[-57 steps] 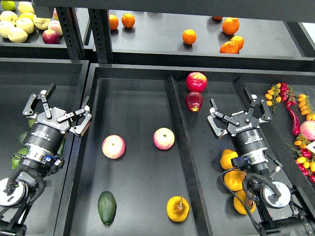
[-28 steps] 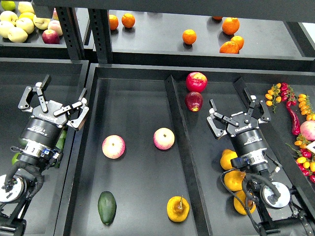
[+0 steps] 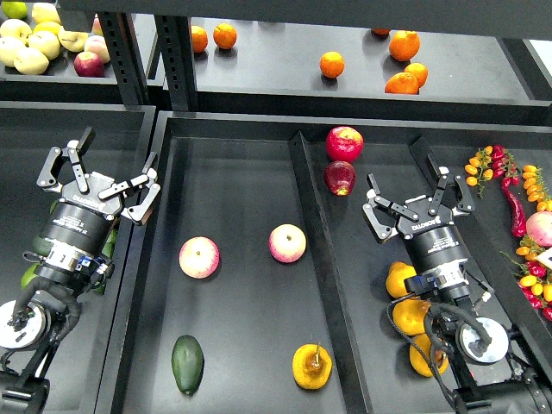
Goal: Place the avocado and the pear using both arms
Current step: 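Move the left gripper over the dark green avocado in the middle bin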
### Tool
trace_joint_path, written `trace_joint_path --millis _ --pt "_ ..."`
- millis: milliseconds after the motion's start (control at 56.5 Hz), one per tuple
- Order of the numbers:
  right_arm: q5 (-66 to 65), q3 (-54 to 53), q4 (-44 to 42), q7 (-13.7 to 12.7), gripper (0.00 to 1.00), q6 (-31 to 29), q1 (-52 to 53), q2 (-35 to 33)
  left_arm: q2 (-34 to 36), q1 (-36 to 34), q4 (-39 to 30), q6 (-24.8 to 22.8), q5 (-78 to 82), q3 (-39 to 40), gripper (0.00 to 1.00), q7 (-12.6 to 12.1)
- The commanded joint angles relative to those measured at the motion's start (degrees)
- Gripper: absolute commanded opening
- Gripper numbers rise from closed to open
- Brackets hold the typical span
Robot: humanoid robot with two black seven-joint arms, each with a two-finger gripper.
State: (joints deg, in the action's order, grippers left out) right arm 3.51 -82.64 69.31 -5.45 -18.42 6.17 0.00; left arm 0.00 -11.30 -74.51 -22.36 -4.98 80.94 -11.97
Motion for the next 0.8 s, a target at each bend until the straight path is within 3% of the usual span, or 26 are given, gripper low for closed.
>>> trace_joint_path --millis 0,53,71,124,265,318,424,601,778 --pt "0.00 -0.33 -1.02 0.00 1.00 0.49 1.30 0.00 0.00 -3.02 1.29 4.61 -0.47 -0.35 1.00 -9.64" --pt "-0.08 -0.33 -1.19 0.00 1.00 0.58 1.91 0.00 0.00 -4.60 2.08 7.15 -0.47 -1.14 1.00 -15.26" --pt "-0.09 -0.33 -1.28 0.00 1.00 0.58 2.09 0.00 0.00 -4.87 2.17 7.42 -0.47 -1.40 1.00 -16.03" --pt "-0.09 -0.42 -1.98 0.00 1.00 0.58 2.79 0.00 0.69 -7.06 3.31 8.83 -0.56 -3.15 1.00 -16.03" --pt "-0.09 -1.47 -3.48 0.00 1.00 0.58 4.37 0.00 11.33 -13.65 6.39 9.09 -4.68 -12.47 1.00 -16.03" --pt "-0.09 -1.73 -4.09 0.00 1.00 0.58 5.34 0.00 19.49 -19.19 7.53 8.83 -11.26 -22.91 1.00 -16.03" --pt "0.00 -2.08 -4.27 0.00 1.00 0.67 5.69 0.00 25.65 -23.93 7.36 8.57 -14.09 -33.29 1.00 -16.03" --pt "0.00 -2.96 -4.27 0.00 1.00 0.76 5.69 0.00 30.58 -31.67 7.18 6.28 -13.83 -47.44 1.00 -16.03" --pt "0.00 -3.23 -4.36 0.00 1.00 1.02 5.78 0.00 30.76 -41.34 6.66 2.24 -10.58 -62.21 1.00 -16.03"
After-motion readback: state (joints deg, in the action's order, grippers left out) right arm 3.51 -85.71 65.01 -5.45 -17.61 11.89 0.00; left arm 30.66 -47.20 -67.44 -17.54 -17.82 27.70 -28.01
